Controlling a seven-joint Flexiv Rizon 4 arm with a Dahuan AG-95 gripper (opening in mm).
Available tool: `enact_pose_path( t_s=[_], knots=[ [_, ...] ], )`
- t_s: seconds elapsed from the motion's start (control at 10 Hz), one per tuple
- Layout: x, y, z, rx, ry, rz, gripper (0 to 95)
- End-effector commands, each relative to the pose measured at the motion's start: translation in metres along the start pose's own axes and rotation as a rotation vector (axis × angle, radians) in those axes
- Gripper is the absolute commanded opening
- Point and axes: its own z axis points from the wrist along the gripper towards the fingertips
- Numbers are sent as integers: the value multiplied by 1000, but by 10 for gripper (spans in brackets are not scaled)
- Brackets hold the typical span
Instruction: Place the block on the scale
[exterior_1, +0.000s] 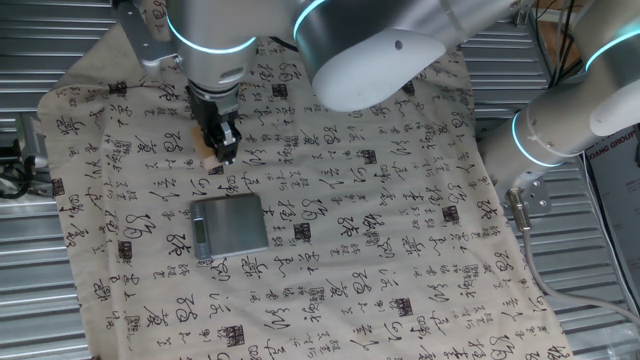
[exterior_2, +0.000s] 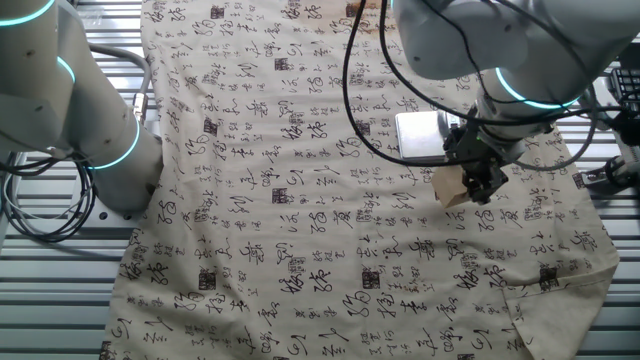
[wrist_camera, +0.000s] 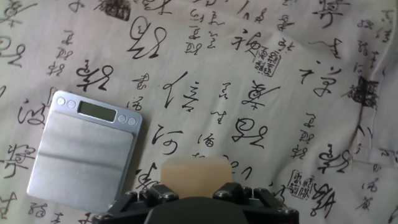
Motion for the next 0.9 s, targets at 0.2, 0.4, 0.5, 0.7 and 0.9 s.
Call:
enact_pose_path(
  t_s=[0.2, 0.4, 0.5, 0.7, 0.9],
  knots=[
    [-1, 0, 0, 4, -1, 62, 0],
    [-1, 1, 0, -2, -5, 98, 0],
    [-3, 2, 0, -5, -7, 113, 0],
    [-10, 9, -1, -9, -1, 134, 0],
    [-13, 16, -5, -11, 3, 150, 0]
  ],
)
